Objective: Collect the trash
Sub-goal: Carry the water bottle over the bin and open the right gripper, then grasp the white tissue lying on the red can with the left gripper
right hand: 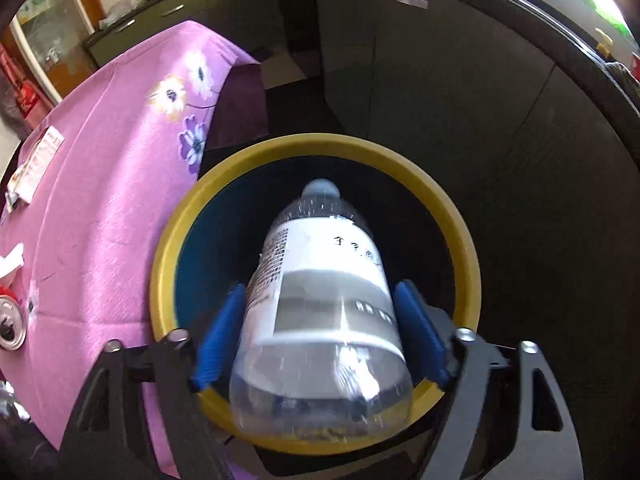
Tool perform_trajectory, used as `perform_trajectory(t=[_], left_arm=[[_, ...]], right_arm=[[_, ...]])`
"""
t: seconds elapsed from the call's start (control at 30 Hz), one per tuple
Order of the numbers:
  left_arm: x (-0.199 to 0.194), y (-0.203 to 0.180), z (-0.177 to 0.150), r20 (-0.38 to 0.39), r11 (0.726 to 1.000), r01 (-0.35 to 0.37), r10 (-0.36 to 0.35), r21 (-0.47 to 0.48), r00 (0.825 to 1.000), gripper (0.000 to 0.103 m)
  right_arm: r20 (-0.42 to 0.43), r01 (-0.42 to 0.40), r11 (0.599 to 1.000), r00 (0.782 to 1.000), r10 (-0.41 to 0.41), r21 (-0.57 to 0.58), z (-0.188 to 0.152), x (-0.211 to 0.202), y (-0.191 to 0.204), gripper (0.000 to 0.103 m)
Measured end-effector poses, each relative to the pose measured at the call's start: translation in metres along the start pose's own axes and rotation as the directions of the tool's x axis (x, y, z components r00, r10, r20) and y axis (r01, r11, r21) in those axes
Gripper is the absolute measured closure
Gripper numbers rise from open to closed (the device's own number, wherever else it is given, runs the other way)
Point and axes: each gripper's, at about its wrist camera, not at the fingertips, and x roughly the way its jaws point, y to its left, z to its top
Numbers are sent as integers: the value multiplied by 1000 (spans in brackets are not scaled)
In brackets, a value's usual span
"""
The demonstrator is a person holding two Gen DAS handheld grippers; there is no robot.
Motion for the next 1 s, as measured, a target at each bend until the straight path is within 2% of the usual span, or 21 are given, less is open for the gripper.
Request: perform_trajectory(t=[0.17, 0.33, 0.43, 0.6, 0.73, 0.87, 0.93, 1.0], left_arm=[[-2, 2, -3, -8, 1000, 3, -2, 7, 1000, 7], [5, -5, -6, -26, 998, 44, -43, 33, 999, 7], [11, -12, -7, -43, 995, 83, -81, 54, 996, 7], [30, -21, -9, -89, 989, 120, -112, 83, 990, 7], [52, -30, -9, -119, 986, 131, -119, 103, 986, 7], [71, -38, -8, -135, 982, 134, -116, 133, 984, 8], [79, -39, -8, -148, 982, 119, -98, 146, 984, 13], [86, -38, -9, -165, 983, 118, -94, 139, 982, 24]], right_arm=[[104, -37, 996, 994, 29, 80, -8, -36, 3, 13], [217, -135, 987, 970, 113, 89, -37, -83, 25, 13], [254, -191, 979, 952, 167, 69, -56, -102, 43, 13], [277, -211, 977, 942, 192, 41, -81, -120, 66, 13], [277, -271, 962, 927, 253, 29, -87, -119, 84, 13], [279, -283, 959, 921, 272, 1, -95, -122, 95, 13], [280, -292, 956, 918, 282, -6, -95, -123, 98, 13], [285, -298, 954, 914, 287, -6, -96, -124, 100, 13]])
